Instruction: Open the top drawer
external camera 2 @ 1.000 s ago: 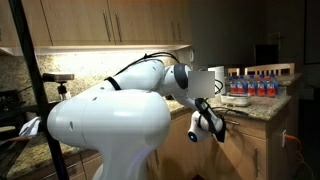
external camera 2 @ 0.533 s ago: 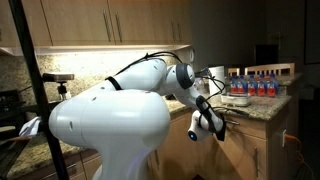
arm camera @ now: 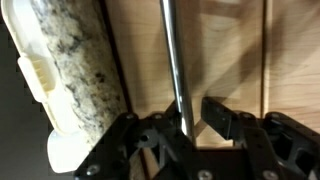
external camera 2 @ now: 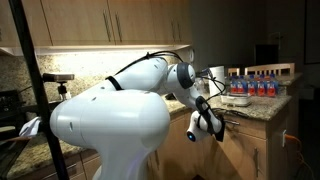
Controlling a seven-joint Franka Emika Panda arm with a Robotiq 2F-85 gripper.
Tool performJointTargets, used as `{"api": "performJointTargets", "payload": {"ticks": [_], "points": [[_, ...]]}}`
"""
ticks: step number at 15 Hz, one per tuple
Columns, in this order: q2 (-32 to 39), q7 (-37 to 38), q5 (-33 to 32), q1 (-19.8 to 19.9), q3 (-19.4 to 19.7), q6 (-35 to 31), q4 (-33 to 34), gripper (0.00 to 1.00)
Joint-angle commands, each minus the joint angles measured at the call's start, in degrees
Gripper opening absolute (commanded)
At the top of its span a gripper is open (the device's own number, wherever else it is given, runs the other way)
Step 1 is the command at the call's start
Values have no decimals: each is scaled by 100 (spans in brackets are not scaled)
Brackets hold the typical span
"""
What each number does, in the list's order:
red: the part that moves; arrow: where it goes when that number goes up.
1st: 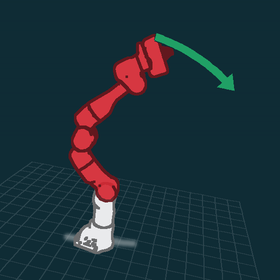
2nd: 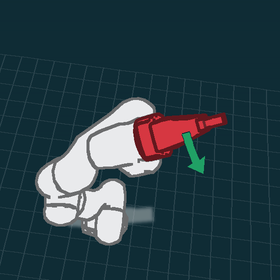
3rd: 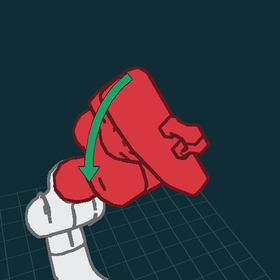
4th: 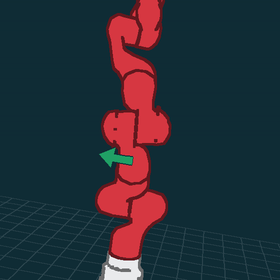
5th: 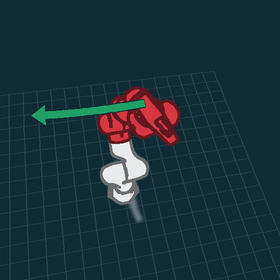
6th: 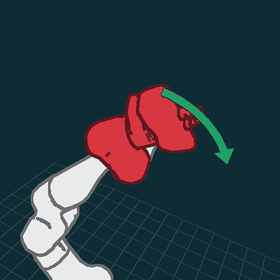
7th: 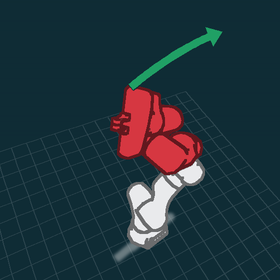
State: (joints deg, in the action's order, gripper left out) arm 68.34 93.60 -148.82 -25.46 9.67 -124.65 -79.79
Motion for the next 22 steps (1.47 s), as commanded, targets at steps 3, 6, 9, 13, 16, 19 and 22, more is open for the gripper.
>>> {"api": "performJointTargets", "payload": {"ticks": [3,6,9,13,16,19,22], "points": [[-475,264,21,-133,-72,120,-784,72],[-508,291,13,-190,-98,147,-897,91],[-478,251,26,-223,-125,164,-847,100],[-352,123,98,-210,-154,175,-630,100],[-308,-359,-185,380,-811,422,-505,100],[-259,-455,-170,498,-898,471,-442,100],[-223,-587,-124,585,-949,528,-384,67]]}}
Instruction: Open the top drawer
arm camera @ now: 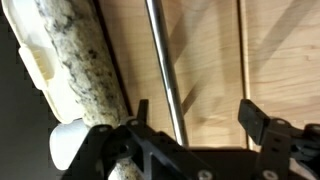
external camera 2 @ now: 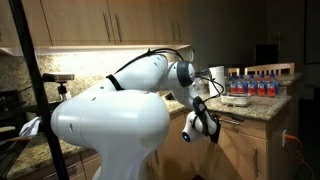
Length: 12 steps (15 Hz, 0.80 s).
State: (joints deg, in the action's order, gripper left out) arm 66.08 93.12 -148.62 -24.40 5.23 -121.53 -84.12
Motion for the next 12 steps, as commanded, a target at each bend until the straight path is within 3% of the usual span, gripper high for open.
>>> {"api": "performJointTargets", "payload": {"ticks": [1,2,3,4,5,11,12], "points": [[43,-279,130,78,-12,57,90,60],[34,-634,-143,551,-567,254,98,77],[61,-390,107,186,-110,112,129,91],[53,-689,-116,578,-571,271,133,94],[95,-487,79,271,-192,147,192,98],[184,-556,88,274,-200,143,321,100],[189,-790,-109,578,-580,266,328,88]]}}
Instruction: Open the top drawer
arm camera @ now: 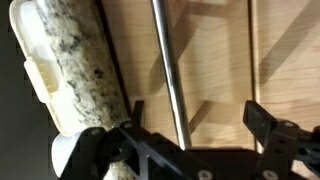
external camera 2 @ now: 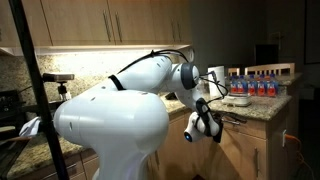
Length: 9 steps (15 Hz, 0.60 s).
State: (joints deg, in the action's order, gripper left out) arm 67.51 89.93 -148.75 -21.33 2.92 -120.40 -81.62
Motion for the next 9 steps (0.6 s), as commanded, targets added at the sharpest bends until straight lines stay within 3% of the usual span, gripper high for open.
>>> {"api": "performJointTargets", "payload": {"ticks": [1,9], "points": [[73,-306,88,-11,-10,46,111,73],[127,-314,48,-7,33,42,243,20]]}}
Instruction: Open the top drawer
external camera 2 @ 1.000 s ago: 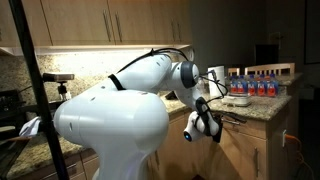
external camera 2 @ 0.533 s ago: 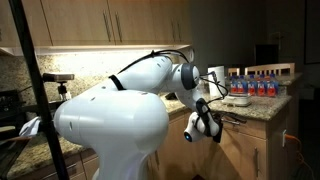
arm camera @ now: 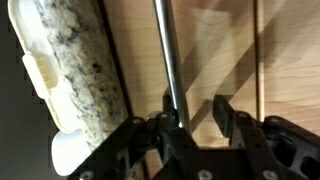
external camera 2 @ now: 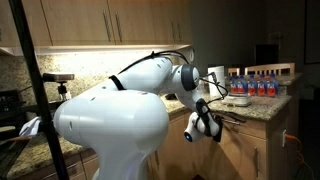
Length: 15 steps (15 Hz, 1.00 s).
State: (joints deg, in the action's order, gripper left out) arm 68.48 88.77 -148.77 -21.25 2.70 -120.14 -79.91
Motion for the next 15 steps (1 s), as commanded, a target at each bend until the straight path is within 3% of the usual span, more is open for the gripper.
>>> {"api": "performJointTargets", "payload": {"ticks": [1,7,8,9,10,11,12,14,15], "points": [[23,-202,52,-23,55,46,63,14],[-177,-314,104,-53,54,104,-201,0],[-201,-644,-121,295,-382,251,-244,3],[-233,-470,131,-16,-19,150,-304,4],[-262,-513,131,6,-61,160,-351,4],[-266,-687,-100,308,-445,329,-394,4],[-301,-495,120,13,-94,225,-445,4],[-343,-461,119,14,-133,290,-530,4],[-376,-641,-81,304,-510,427,-582,4]]}}
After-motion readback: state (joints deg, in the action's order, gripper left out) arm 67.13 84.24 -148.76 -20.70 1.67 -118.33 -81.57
